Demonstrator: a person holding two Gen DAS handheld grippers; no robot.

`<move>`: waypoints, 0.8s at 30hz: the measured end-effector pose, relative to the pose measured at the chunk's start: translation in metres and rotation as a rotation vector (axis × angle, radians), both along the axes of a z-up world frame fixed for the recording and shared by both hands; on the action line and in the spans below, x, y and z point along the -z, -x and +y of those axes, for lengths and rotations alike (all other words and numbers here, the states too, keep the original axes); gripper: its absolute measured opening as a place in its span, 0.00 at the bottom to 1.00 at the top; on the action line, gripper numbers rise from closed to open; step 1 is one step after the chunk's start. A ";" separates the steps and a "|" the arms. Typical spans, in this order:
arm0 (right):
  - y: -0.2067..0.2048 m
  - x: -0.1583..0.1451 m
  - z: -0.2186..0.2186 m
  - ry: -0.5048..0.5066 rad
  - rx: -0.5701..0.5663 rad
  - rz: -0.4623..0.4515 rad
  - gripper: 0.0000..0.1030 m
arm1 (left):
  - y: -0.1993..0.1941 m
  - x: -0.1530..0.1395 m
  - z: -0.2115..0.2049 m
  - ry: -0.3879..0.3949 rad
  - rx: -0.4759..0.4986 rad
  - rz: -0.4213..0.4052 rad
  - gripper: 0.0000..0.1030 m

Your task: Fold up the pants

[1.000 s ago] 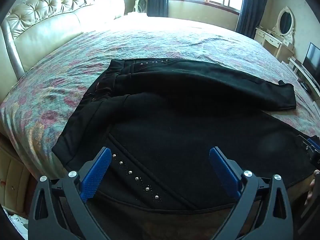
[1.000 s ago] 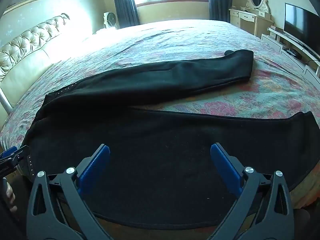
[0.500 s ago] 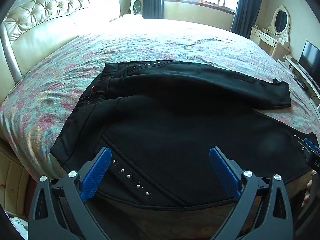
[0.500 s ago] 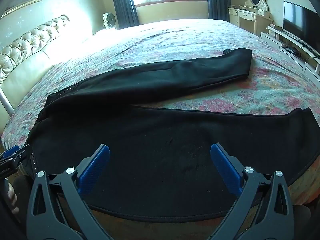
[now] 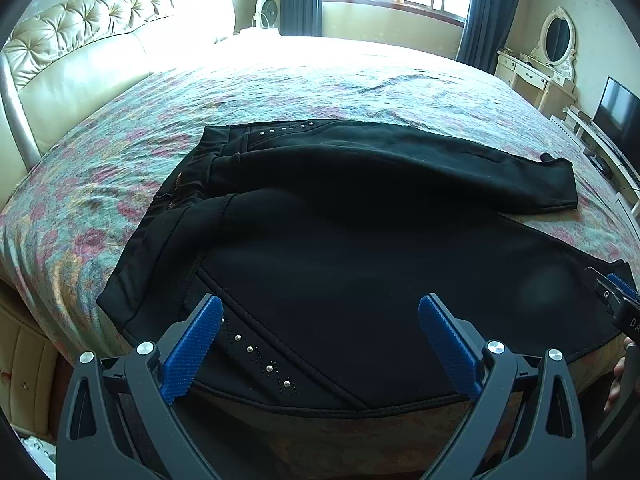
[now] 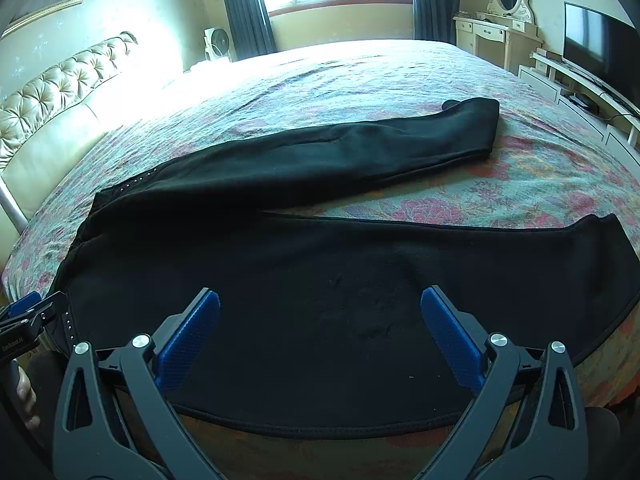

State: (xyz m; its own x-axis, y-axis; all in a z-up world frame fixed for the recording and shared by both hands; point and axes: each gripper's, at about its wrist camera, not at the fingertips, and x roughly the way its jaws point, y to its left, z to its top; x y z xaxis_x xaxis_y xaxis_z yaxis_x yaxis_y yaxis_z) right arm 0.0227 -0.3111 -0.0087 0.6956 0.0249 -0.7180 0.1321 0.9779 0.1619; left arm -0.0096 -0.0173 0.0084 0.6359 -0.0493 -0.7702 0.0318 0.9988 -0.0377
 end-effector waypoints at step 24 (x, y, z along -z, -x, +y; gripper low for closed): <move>0.002 0.007 0.007 0.003 -0.011 0.018 0.98 | 0.001 0.001 -0.003 0.004 0.009 0.006 0.95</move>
State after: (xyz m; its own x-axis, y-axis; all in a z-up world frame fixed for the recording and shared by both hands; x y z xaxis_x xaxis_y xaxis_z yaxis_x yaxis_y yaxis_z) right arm 0.0212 -0.3046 -0.0156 0.6822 0.0302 -0.7306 0.1243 0.9798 0.1566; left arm -0.0102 -0.0199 0.0076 0.6311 -0.0580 -0.7735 0.0405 0.9983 -0.0418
